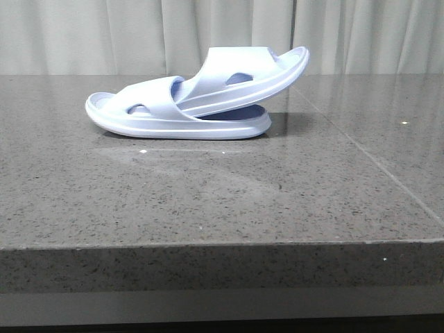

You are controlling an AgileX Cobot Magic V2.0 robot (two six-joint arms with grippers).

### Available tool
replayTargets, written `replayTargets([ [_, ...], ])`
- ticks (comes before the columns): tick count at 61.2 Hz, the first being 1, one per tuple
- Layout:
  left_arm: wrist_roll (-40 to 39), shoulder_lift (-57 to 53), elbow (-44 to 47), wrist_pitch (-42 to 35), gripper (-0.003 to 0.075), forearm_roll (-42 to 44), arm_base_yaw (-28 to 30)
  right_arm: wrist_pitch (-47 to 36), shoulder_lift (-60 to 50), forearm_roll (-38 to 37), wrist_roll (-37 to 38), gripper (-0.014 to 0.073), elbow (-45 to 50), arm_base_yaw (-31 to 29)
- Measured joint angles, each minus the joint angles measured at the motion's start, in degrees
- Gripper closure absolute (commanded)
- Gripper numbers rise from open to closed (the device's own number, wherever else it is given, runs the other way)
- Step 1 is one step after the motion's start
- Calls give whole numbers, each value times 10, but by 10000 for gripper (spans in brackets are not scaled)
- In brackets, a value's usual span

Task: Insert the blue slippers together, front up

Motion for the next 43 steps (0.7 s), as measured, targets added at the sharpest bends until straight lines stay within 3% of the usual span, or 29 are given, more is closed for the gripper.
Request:
replayTargets([
  [34, -6, 0, 7, -39, 741, -7, -36, 5, 0, 0, -1, 711, 0, 0],
  [43, -110, -13, 7, -44, 741, 78, -36, 5, 0, 0, -1, 711, 0, 0],
])
